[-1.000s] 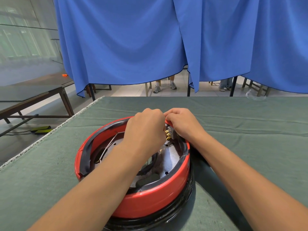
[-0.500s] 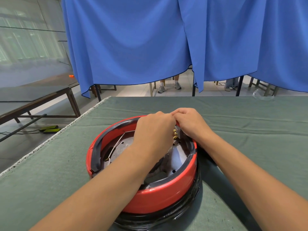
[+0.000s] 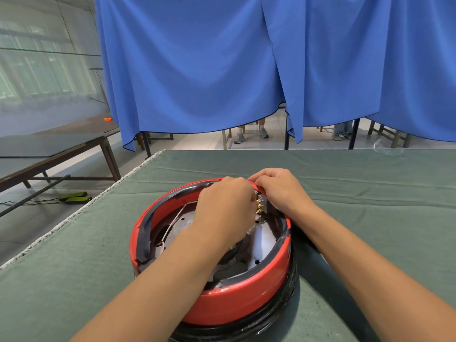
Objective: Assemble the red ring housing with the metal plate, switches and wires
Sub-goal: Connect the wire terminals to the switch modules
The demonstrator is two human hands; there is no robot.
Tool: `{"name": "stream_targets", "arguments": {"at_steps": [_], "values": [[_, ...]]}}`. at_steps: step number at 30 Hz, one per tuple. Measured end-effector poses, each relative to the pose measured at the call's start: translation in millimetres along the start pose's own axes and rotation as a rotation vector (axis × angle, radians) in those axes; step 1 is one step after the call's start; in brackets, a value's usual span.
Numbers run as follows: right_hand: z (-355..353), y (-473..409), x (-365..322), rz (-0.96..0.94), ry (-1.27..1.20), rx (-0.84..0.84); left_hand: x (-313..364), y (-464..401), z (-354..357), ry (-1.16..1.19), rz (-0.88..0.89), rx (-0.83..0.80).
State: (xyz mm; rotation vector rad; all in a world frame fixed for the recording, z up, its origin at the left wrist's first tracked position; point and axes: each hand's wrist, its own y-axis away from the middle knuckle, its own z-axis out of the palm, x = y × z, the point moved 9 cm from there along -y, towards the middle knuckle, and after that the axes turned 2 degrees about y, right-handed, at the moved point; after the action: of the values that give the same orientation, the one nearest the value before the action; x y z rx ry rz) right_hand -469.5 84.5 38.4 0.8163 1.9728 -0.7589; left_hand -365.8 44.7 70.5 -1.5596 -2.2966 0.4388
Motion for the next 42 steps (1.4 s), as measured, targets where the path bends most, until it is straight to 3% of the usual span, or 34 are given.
{"name": "stream_targets", "arguments": {"at_steps": [2, 6, 8, 12, 17, 25, 31, 38, 42], "values": [[-1.4, 0.7, 0.6, 0.000, 0.050, 0.018, -5.7, -0.2, 1.7, 0.035, -0.053, -0.013], [-27.6, 1.5, -12.0, -0.028, 0.623, 0.150, -6.3, 1.1, 2.5, 0.055, -0.067, -0.032], [-32.5, -0.8, -8.9, 0.024, 0.709, 0.054, -6.0, 1.5, 3.1, 0.062, -0.065, -0.044], [-17.3, 2.6, 3.7, 0.036, 0.698, -0.202, -7.6, 1.0, 3.5, 0.079, -0.078, -0.053], [-9.6, 5.4, 2.4, -0.071, 0.713, -0.277, -5.8, -0.1, 3.6, 0.075, -0.064, -0.046], [-6.2, 7.8, -7.4, -0.172, 0.809, -0.257, 4.4, -7.7, 4.1, -0.001, -0.001, -0.041], [-7.0, 5.5, -6.8, -0.175, 0.795, -0.231, 0.7, -8.1, 4.3, 0.099, -0.018, -0.040], [-5.9, 6.2, 8.2, -0.083, 0.464, -0.207, -15.4, 0.5, 0.1, 0.222, -0.123, -0.001], [-7.4, 3.1, 12.5, -0.066, 0.440, -0.186, -35.3, 3.9, -4.3, 0.241, -0.260, 0.046]]}}
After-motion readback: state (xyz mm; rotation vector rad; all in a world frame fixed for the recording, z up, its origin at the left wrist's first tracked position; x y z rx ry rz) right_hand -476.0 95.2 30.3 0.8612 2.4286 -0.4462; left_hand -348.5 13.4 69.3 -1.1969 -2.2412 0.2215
